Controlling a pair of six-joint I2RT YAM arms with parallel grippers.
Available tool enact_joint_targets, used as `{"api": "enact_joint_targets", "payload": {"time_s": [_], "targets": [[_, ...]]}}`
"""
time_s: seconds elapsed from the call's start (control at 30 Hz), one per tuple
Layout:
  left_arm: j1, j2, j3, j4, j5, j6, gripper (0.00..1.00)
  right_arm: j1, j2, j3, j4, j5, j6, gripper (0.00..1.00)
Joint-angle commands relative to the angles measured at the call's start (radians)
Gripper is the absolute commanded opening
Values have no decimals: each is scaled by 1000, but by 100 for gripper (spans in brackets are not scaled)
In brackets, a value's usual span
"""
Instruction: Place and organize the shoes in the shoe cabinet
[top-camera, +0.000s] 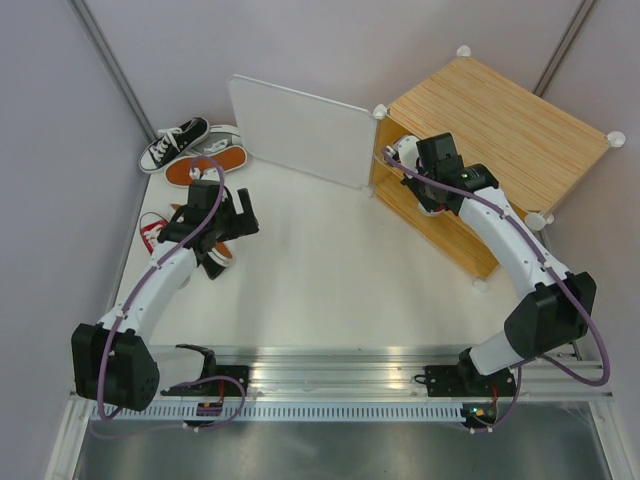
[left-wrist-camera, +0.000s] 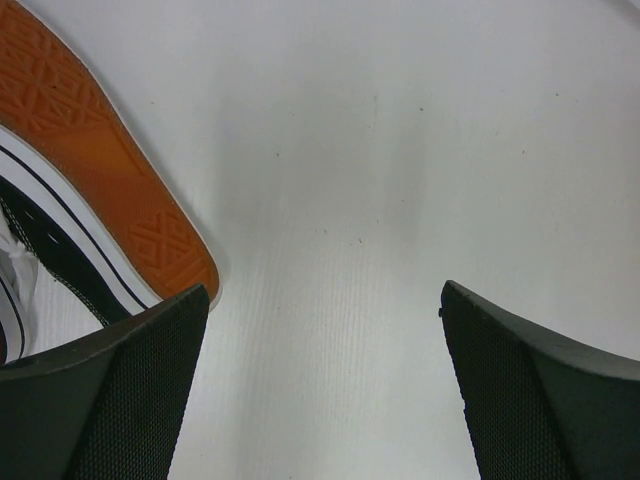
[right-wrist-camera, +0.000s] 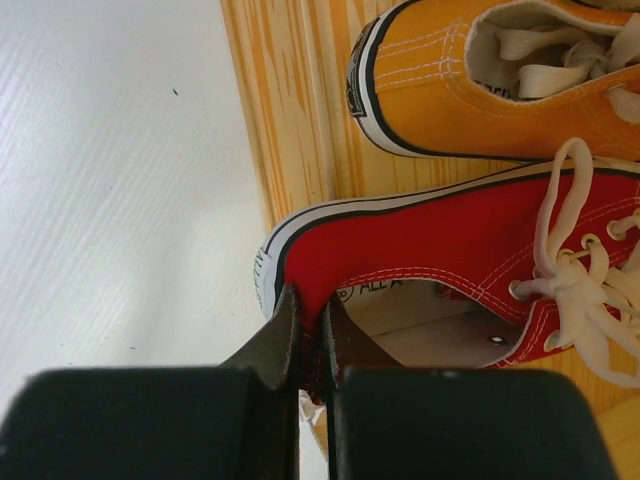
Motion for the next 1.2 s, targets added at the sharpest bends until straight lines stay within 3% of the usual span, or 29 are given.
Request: {"api": "enact_joint_targets", "payload": {"time_s": [0.0, 0.43, 0.5, 0.57, 0.6, 0.77, 1.0, 1.17], "targets": [[-1, -4, 29, 24, 12, -29, 100, -43, 20, 48, 93, 66, -122, 1], [-1, 1, 29, 24, 11, -29, 100, -88, 80, 122, 71, 147, -158, 2], [-1, 2, 29, 24, 9, -29, 100, -89, 70, 121, 82, 164, -155, 8], [-1, 4, 31, 22, 9, -29, 100, -88, 58, 113, 99, 191, -161, 24], [-1, 2, 31, 22, 9, -29, 100, -88, 55, 107, 107, 205, -158, 37], [-1, 2, 31, 22, 9, -31, 100, -86, 1, 79, 157, 211, -95, 56], [-1, 4, 31, 19, 17, -31, 100, -31, -147, -11, 272, 147, 75, 74], [-1, 7, 32, 21, 23, -34, 100, -13, -200, -71, 349, 104, 112, 77]]}}
